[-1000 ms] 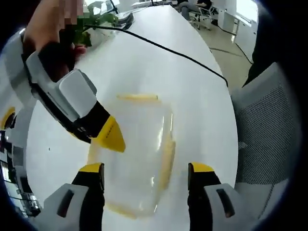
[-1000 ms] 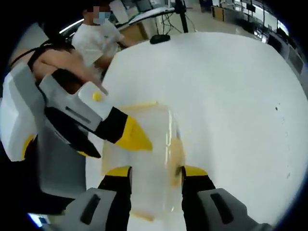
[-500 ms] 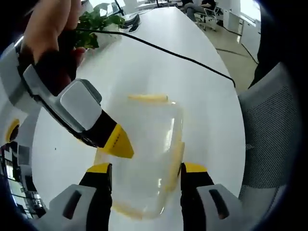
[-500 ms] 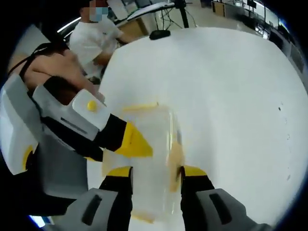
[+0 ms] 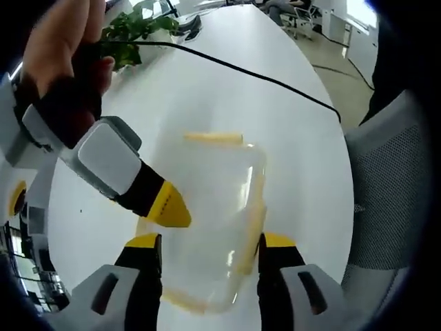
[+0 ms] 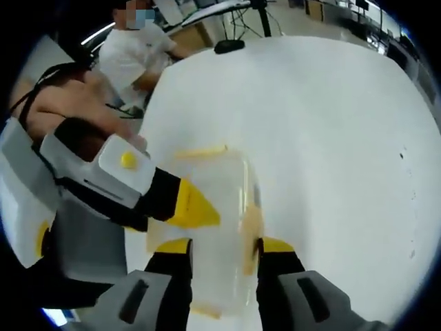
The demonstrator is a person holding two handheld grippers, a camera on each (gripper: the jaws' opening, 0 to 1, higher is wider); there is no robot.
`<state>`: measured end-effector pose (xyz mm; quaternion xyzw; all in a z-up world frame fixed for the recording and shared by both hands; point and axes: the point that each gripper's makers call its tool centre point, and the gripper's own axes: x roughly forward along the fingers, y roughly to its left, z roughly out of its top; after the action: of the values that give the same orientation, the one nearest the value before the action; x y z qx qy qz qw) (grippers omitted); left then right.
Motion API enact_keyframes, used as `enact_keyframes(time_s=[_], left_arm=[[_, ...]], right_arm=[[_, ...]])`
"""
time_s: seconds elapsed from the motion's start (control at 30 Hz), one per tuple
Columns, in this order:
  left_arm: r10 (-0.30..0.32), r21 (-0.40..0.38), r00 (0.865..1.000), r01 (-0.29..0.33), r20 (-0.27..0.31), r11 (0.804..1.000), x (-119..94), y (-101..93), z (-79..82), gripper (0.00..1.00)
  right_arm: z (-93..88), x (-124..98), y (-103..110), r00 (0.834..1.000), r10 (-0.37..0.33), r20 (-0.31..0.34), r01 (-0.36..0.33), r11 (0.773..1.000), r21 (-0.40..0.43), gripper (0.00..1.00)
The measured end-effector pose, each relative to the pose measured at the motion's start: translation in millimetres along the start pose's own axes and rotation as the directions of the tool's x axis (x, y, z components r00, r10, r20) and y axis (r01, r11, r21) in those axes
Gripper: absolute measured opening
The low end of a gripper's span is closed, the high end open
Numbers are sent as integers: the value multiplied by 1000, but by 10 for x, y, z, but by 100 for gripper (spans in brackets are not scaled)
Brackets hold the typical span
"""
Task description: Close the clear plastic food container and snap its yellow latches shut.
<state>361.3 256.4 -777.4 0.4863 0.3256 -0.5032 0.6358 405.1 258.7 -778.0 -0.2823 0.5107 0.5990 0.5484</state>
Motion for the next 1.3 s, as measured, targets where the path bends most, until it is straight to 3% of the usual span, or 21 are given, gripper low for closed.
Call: enact_keyframes(time_s=[0.2,0.23,0.27,0.37,0.53,0.8,1.1,1.3], left_arm=[[-2,6,1000,2,-2,1000,-12,30,-19,53],[-4,2,1000,4,-7,1000,-15,36,-25,54],[-14,8,1000,14,-8,1000,-4,26,-17,55],[-20,20,1000,20,-16,1000,9,33,2,55],[11,15,999,-10,-44,1000,32,9,28,56],[64,-126,996,-70,-55,990,56,-38,173,56],[46,-118,998,-51,-45,992,51,-30,165,56],[35,-81,998,-38,-44,996,42,-27,167,57]], right_arm=[[2,25,14,1000,2,-30,-3,1000,-16,32],[141,58,30,1000,16,14,-15,999,-43,29],[36,-5,34,998,0,-59,0,1000,-10,29],[121,-27,24,998,-7,-57,5,999,-37,30],[81,-85,1,998,6,-66,-8,999,-32,32],[-64,-97,60,989,36,-141,-57,987,-148,34],[-136,-96,48,997,14,-70,-26,985,-172,34],[-123,-84,11,998,-14,-69,3,986,-165,34]])
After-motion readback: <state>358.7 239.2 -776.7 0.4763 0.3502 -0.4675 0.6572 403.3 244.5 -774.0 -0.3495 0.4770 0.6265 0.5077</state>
